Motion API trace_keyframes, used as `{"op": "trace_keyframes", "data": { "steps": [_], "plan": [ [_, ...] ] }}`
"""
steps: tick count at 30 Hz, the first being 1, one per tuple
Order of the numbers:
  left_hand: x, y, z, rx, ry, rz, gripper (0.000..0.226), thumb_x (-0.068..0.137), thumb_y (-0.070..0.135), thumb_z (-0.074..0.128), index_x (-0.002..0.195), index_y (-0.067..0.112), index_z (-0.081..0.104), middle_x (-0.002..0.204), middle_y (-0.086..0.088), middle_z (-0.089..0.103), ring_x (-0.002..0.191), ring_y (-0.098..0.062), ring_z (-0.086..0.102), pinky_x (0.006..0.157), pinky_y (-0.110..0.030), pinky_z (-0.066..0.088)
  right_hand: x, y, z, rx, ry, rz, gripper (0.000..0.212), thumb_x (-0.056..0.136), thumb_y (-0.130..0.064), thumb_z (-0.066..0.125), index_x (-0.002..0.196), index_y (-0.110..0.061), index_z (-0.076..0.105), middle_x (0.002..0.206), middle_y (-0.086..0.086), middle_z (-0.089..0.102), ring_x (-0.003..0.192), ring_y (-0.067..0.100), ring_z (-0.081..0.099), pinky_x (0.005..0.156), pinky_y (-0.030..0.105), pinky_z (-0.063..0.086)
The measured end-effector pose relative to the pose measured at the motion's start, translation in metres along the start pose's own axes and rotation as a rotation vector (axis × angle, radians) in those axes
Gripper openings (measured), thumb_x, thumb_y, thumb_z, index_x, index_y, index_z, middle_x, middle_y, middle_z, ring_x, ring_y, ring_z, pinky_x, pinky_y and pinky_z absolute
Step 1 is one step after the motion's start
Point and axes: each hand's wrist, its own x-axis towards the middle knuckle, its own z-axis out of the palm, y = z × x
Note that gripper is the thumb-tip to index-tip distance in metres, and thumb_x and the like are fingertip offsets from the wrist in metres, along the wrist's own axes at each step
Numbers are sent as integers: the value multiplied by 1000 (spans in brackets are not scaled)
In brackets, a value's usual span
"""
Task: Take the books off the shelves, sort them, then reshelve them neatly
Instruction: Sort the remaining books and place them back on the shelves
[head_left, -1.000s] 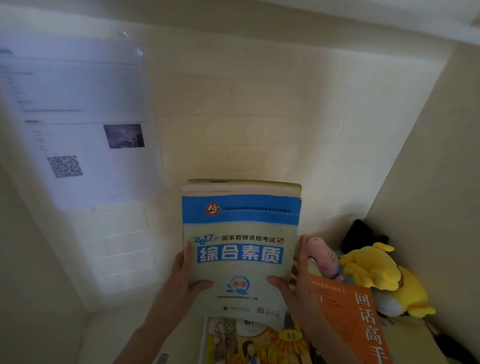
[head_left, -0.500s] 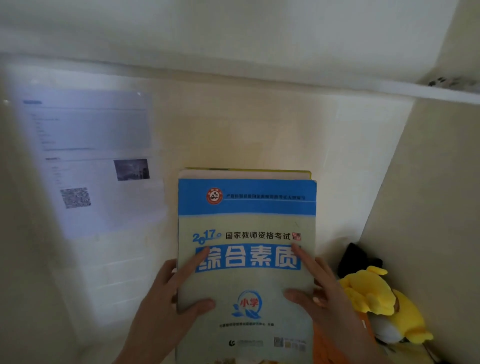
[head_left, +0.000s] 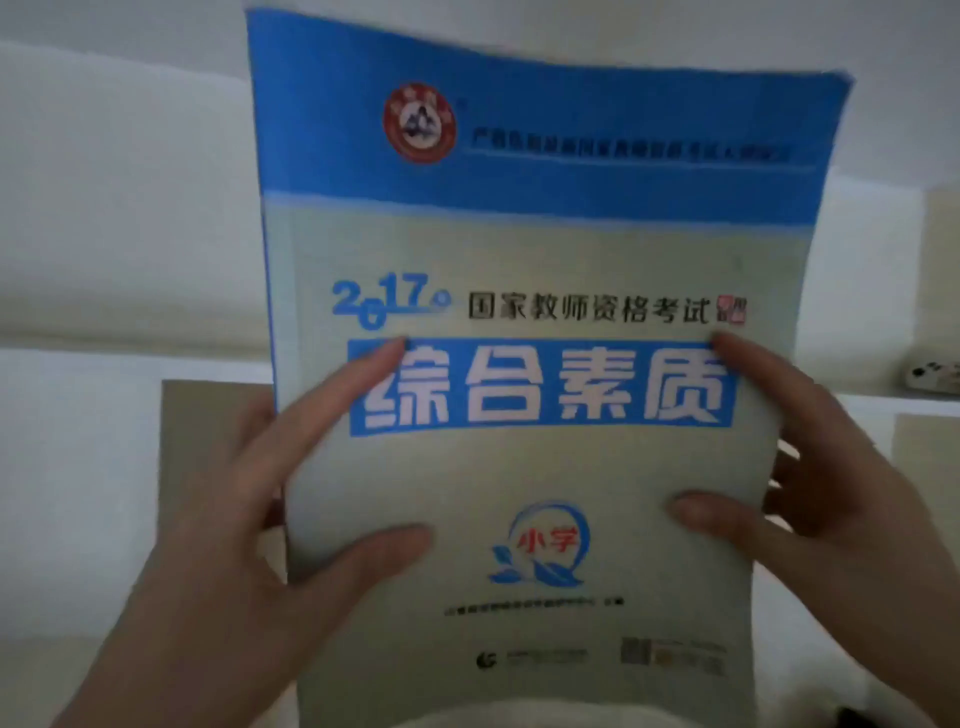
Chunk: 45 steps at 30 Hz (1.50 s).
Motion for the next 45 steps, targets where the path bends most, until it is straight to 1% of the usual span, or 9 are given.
{"op": "trace_keyframes", "data": {
  "steps": [8,10,13,17,21,25,33,41,45],
  "plan": [
    [104,-16,-122,209,99,70,85,60,29,76,131,57,40,131,15,47,122,-4,46,102,-34,43,155,-18,101,191,-188,-212,76,76,1,76,128,-36,37,135,-8,50,114,12,59,82,27,56],
    [120,-30,-147,282,130,48,83,62,27,73,132,58,39,127,12,47,118,6,43,107,-25,35,187,-10,141,277,-221,-186,74,77,4,74,126,-35,34,130,-4,54,109,16,61,78,27,56],
    [135,-60,-183,418,178,18,82,73,18,76,131,60,37,112,3,43,91,26,40,85,6,28,223,2,207,390,-266,-151,71,80,7,69,124,-33,30,117,2,57,101,21,62,74,26,57],
    [136,-106,-227,530,235,-68,82,75,17,75,131,60,34,99,8,36,83,26,39,79,9,25,257,24,305,452,-282,-66,76,80,7,70,122,-28,19,110,8,56,101,25,60,89,41,55],
    [131,-144,-260,439,331,-151,79,74,20,68,132,60,35,109,0,36,95,11,43,103,-23,36,294,32,383,577,-336,118,82,79,-1,73,140,-22,22,121,16,59,102,25,63,91,42,52],
    [131,-170,-285,487,428,-177,81,82,3,65,134,57,34,117,-1,39,97,0,47,97,-34,43,321,32,443,669,-576,163,39,87,2,63,124,1,53,125,21,60,96,28,64,86,37,54],
    [128,-209,-344,748,486,-198,82,84,8,61,136,60,25,116,-1,34,98,-14,47,92,-34,43,330,30,569,836,-763,384,41,95,-25,57,134,-24,47,125,0,63,107,21,61,85,38,50],
    [133,-250,-379,957,538,-263,81,85,6,57,143,53,23,125,-2,29,109,-18,41,85,-32,44,321,45,635,861,-986,335,70,78,-9,73,139,-13,39,132,13,59,120,31,58,104,53,43],
    [135,-261,-385,987,556,-265,80,86,9,58,142,55,22,129,-4,28,103,-14,36,82,-32,45,318,54,646,872,-1023,285,61,83,-11,68,138,-9,41,132,13,60,119,30,58,103,47,46]
  ]
}}
